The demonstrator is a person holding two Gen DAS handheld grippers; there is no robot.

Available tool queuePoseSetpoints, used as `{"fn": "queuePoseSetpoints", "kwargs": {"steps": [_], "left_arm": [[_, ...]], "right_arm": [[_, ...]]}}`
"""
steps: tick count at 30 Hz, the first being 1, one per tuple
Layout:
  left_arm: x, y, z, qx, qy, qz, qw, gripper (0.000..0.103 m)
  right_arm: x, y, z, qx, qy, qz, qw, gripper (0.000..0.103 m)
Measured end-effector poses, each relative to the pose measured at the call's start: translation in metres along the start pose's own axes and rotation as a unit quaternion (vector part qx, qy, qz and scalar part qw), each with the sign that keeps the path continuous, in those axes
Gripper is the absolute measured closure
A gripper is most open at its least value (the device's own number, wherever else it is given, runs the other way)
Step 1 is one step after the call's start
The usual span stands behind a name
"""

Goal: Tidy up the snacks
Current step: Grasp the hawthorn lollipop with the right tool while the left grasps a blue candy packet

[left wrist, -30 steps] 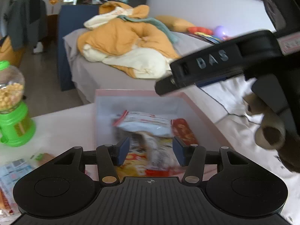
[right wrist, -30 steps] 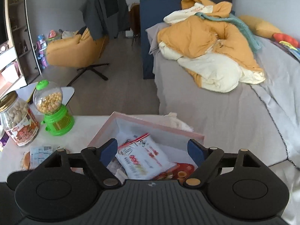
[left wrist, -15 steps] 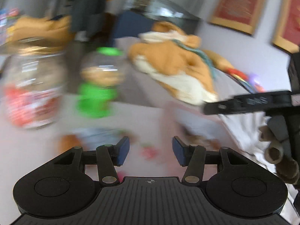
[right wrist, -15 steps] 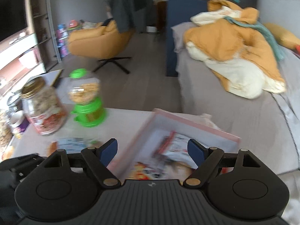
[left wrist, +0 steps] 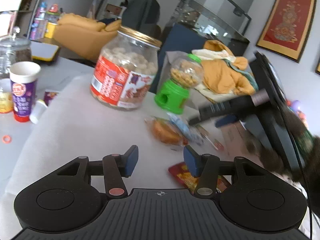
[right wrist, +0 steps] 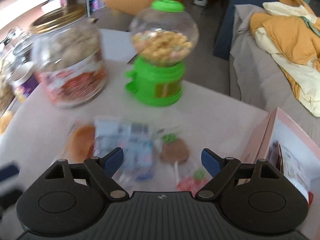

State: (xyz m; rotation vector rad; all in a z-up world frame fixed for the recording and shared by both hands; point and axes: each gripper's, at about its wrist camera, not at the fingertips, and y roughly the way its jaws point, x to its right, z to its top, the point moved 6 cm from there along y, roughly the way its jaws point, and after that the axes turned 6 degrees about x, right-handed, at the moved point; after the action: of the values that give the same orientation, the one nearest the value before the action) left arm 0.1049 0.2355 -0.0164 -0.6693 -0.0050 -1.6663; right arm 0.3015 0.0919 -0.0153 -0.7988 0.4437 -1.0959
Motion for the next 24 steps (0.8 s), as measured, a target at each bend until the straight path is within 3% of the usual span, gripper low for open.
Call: {"fn": "queuePoseSetpoints", "kwargs": {"steps": [5, 8, 11, 14, 17, 18, 19, 21, 24], "left_arm": [[0.011, -0.011, 0.0, 0.01, 0.012, -0.039, 0.9991, 0.048], [0.042, -0.015, -0.011, -0.027, 0.035, -0.09, 0.995, 0.048], [0.085, -0.015, -0.035, -0.088, 0.062, -0.162, 0.9809, 0.048], [0.122, -0.006, -0.06, -0.138, 0.086, -0.199, 0.9664, 0.048], [0.134, 0.01, -0.077, -0.162, 0.116, -0.171, 0.965, 0.049], [0.132, 0.014, -0.079, -0.164, 0.12, -0.154, 0.967, 0.057], [0.127, 0.018, -0.079, -0.163, 0.116, -0.139, 0.9699, 0.073], [0.113, 0.021, -0.073, -0.154, 0.108, -0.105, 0.9766, 0.087], [0.091, 0.018, -0.06, -0.138, 0.097, -0.053, 0.9842, 0.087]], "right_arm": [[0.018, 0.029, 0.018, -0.029, 0.079, 0.033, 0.996, 0.015], [0.013, 0.033, 0.018, -0.025, 0.082, 0.03, 0.996, 0.015], [0.005, 0.029, 0.014, -0.051, 0.102, 0.075, 0.991, 0.026], [-0.009, 0.018, 0.005, -0.077, 0.11, 0.12, 0.984, 0.032], [-0.028, 0.001, -0.009, -0.084, 0.081, 0.141, 0.983, 0.034], [-0.033, -0.004, -0.013, -0.083, 0.07, 0.145, 0.983, 0.035], [-0.037, -0.01, -0.017, -0.08, 0.055, 0.144, 0.985, 0.036], [-0.043, -0.019, -0.023, -0.069, 0.022, 0.137, 0.988, 0.036], [-0.036, -0.025, -0.03, -0.066, 0.008, 0.131, 0.989, 0.036]]}}
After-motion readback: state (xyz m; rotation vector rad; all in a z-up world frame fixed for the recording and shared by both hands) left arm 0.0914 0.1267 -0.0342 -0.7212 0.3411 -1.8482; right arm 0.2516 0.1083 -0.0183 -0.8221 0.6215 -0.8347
